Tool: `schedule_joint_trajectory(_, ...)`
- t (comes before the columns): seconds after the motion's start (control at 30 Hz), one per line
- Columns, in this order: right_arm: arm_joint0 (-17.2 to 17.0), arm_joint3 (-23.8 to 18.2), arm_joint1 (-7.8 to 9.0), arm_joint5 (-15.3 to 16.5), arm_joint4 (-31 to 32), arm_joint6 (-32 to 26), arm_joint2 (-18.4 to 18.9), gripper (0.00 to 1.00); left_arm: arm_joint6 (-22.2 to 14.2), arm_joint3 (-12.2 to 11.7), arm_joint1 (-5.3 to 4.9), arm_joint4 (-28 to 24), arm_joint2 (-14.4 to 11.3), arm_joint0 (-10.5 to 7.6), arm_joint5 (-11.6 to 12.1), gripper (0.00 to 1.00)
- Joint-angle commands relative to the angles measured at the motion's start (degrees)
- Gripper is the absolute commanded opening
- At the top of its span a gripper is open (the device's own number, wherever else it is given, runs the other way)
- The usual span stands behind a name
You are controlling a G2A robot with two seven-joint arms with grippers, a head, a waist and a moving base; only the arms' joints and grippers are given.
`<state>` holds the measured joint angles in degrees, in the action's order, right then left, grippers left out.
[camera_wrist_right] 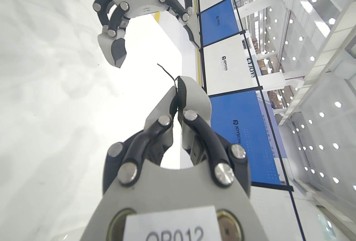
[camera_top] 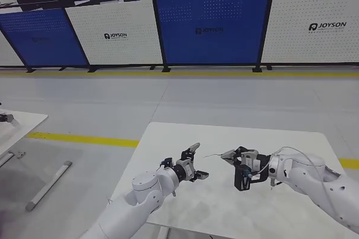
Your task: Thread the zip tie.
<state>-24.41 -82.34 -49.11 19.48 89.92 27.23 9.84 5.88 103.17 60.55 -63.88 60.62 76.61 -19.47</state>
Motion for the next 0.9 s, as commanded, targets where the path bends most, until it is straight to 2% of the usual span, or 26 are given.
schedule_joint_trajectory(0.0,-0.17,0.81,-0.20,0.00,0.03,0.31,-0.10,0.00,0.00,0.00,0.00,0.00,0.00,0.00,0.00,1.00)
schedule_joint_trajectory(0.77,-0.75,0.19,-0.39,0.00,0.03,1.02,-0.04,0.00,0.00,0.00,0.00,0.00,0.00,0.00,0.00,1.00)
schedule_joint_trajectory(0.87,-0.57,-0.61,-0.43,0.00,0.03,-0.51,-0.10,0.00,0.00,0.00,0.00,0.00,0.00,0.00,0.00,1.00)
